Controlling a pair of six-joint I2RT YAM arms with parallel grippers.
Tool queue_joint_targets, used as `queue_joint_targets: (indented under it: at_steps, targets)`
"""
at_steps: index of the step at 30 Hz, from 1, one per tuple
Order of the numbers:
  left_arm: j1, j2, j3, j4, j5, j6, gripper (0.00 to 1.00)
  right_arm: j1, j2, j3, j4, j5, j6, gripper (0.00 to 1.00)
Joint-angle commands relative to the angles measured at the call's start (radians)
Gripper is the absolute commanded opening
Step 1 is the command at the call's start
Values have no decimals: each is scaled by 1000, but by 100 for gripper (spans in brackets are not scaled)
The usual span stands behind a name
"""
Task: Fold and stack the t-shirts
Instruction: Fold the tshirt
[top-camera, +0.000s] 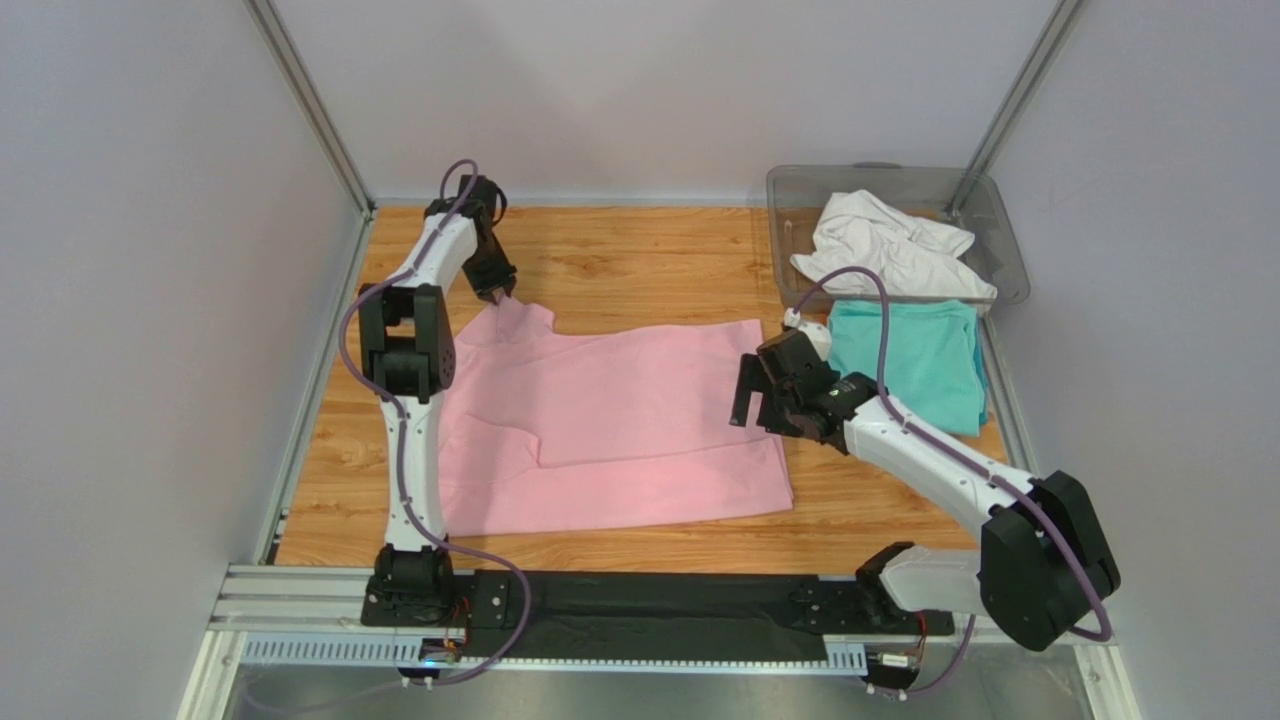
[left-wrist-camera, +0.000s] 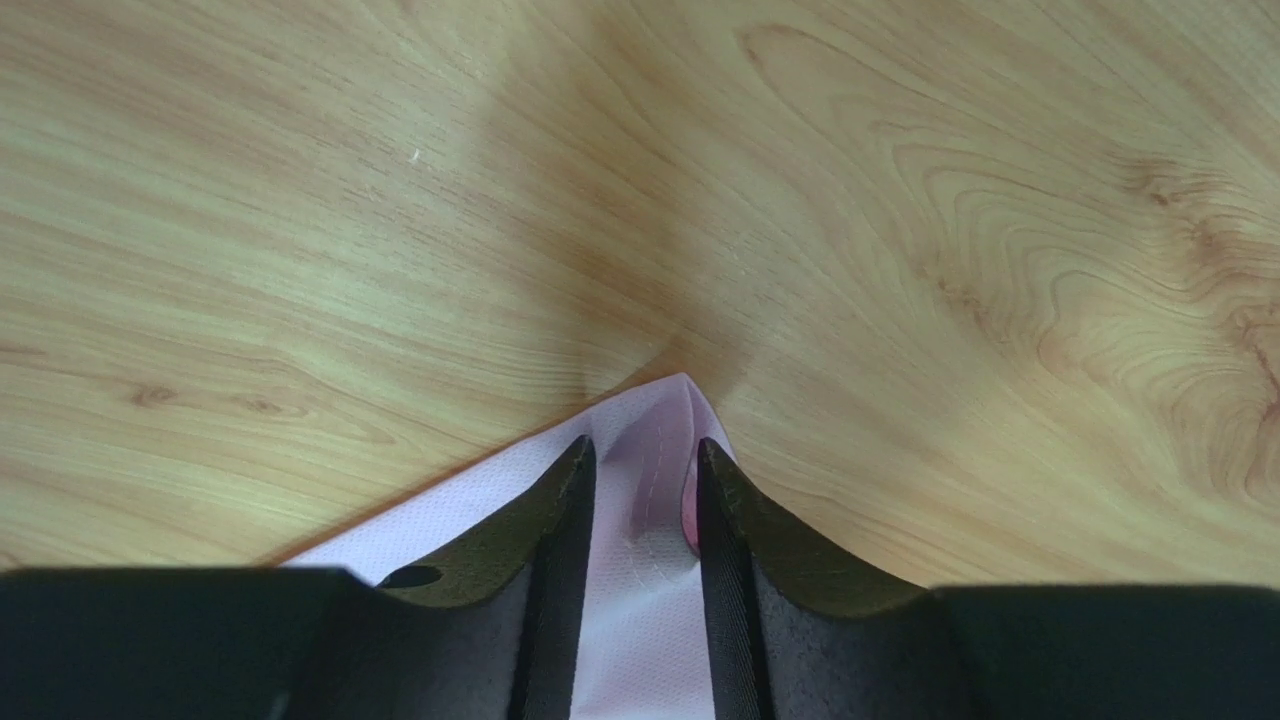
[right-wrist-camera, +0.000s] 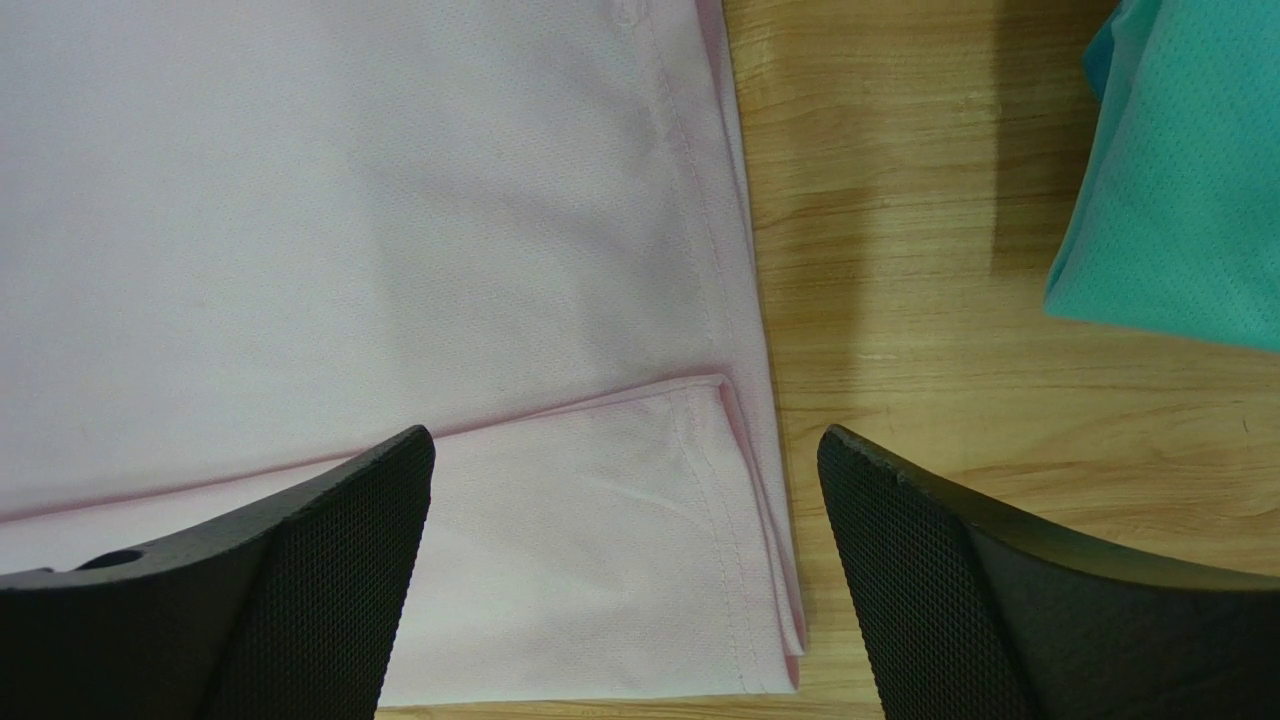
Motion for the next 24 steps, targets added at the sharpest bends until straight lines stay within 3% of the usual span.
queue_joint_targets:
  at_steps: [1, 2, 5, 14, 16, 24]
  targets:
    - [-4, 1, 11, -20, -47, -10, 35, -4, -8, -3, 44, -12, -12, 100]
    - [-4, 0, 8, -20, -44, -8, 23, -4, -5, 0, 44, -12, -14, 100]
    - [-4, -20, -9, -18, -26, -11, 0, -7, 10, 29, 42, 4, -24, 100]
    - [-12, -198, -135, -1, -3, -11, 0, -7, 220, 294, 68, 192, -90, 100]
    - [-18, -244, -207, 11, -6, -14, 0, -9, 329, 389, 68, 280, -90, 100]
    - [-28, -595, -599, 175, -21, -42, 0, -44, 634, 635, 64, 346, -69, 95]
